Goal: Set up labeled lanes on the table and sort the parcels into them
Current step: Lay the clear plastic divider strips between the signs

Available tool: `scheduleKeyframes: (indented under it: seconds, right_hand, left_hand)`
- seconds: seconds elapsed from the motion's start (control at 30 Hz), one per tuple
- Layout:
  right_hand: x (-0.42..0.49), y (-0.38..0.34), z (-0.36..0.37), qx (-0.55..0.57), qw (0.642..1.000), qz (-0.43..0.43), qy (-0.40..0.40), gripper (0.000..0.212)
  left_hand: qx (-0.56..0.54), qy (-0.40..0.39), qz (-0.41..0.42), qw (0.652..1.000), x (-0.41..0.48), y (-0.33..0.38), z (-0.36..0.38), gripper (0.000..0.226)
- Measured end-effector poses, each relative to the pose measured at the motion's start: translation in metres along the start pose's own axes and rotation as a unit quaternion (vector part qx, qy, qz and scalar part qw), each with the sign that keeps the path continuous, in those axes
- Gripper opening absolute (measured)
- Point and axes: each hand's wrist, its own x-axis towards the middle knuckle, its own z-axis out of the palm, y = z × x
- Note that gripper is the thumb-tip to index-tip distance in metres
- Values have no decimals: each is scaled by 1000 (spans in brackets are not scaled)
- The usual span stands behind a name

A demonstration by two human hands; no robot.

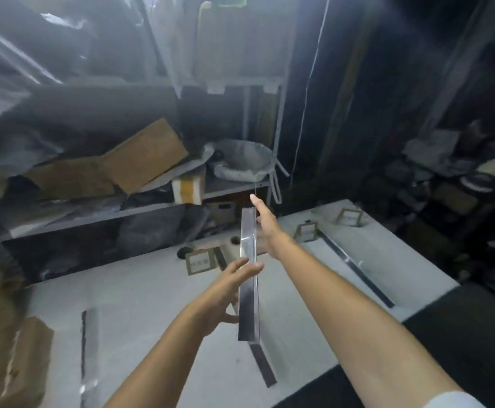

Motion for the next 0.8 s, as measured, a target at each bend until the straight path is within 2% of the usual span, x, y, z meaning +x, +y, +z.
scheduleKeyframes:
  seconds: [0.2,0.3,0.47,0.63,0.73,0.8]
  right_hand:
    - [1,3,-172,7,999,4,32,66]
    - [9,3,-251,5,999,-7,51,63]
    - [31,4,-366,25,996,4,88,64]
    - [64,1,-458,39,992,12,116,63]
    - [97,-1,-496,27,992,31,122,71]
    - [127,1,-519,12,991,32,125,81]
  left_hand:
    - [21,-29,16,999,76,38,146,75]
    - [49,-43,20,998,110,52,219,84]
    - [64,-53,7,997,166,79,318,74]
    - [72,-79,5,994,227,104,380,77]
    - [77,-86,-9,993,272,117,411,91]
    - [67,-93,-14,993,305,122,426,91]
